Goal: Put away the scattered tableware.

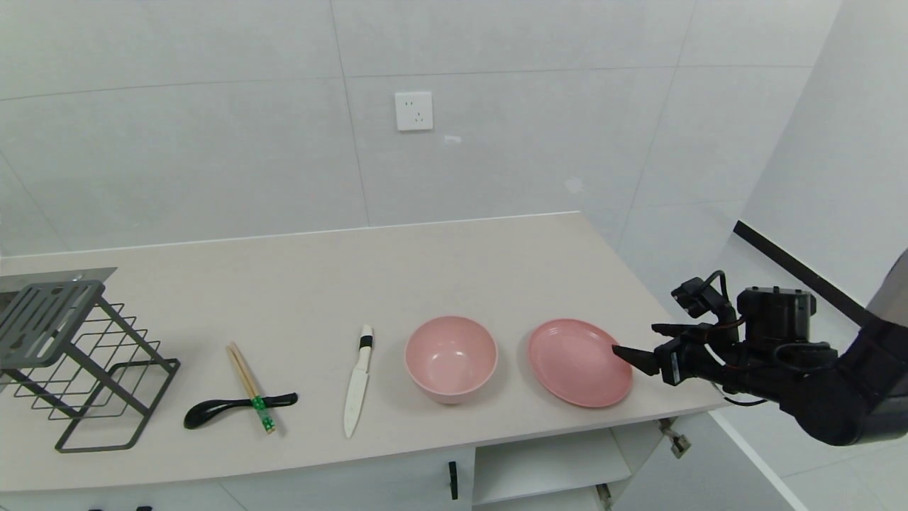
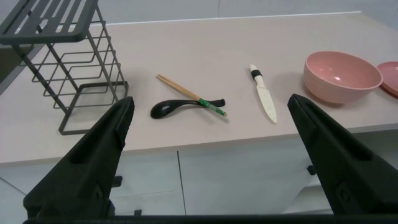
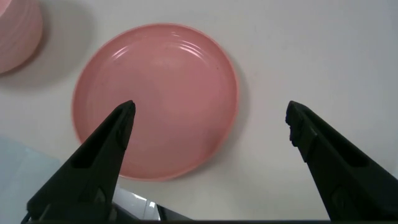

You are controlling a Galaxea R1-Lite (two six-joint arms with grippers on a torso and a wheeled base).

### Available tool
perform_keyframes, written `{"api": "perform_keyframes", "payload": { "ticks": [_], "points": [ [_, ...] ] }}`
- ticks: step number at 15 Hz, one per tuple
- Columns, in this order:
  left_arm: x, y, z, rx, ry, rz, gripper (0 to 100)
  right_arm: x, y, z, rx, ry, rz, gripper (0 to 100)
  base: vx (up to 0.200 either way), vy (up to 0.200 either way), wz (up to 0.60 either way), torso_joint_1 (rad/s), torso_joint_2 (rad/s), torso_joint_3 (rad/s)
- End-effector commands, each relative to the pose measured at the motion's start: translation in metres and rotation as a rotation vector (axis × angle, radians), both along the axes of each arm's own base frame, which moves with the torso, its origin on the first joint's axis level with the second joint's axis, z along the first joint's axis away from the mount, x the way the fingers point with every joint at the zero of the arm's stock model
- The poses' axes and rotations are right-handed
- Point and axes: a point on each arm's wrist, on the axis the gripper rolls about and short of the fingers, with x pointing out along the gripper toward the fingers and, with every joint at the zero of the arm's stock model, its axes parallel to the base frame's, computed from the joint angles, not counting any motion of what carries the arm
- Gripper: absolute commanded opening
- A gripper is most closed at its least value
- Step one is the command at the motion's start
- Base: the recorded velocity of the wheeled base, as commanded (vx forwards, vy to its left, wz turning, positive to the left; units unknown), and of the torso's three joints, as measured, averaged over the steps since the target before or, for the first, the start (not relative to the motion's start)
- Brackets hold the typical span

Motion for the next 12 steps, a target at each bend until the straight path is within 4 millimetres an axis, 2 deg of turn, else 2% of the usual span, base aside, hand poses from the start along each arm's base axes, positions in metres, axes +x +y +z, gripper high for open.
{"api": "perform_keyframes", "payload": {
  "ticks": [1, 6, 12],
  "points": [
    [0.000, 0.000, 0.000, 0.000, 0.001, 0.000, 100, 0.006, -0.002, -0.009, -0.008, 0.016, -0.018, 100, 0.000, 0.000, 0.00, 0.000, 0.00, 0.000],
    [0.000, 0.000, 0.000, 0.000, 0.001, 0.000, 100, 0.019, 0.006, -0.019, -0.001, 0.026, -0.034, 100, 0.000, 0.000, 0.00, 0.000, 0.00, 0.000],
    [0.000, 0.000, 0.000, 0.000, 0.001, 0.000, 100, 0.022, 0.015, -0.038, -0.012, 0.078, -0.038, 100, 0.000, 0.000, 0.00, 0.000, 0.00, 0.000]
  ]
}}
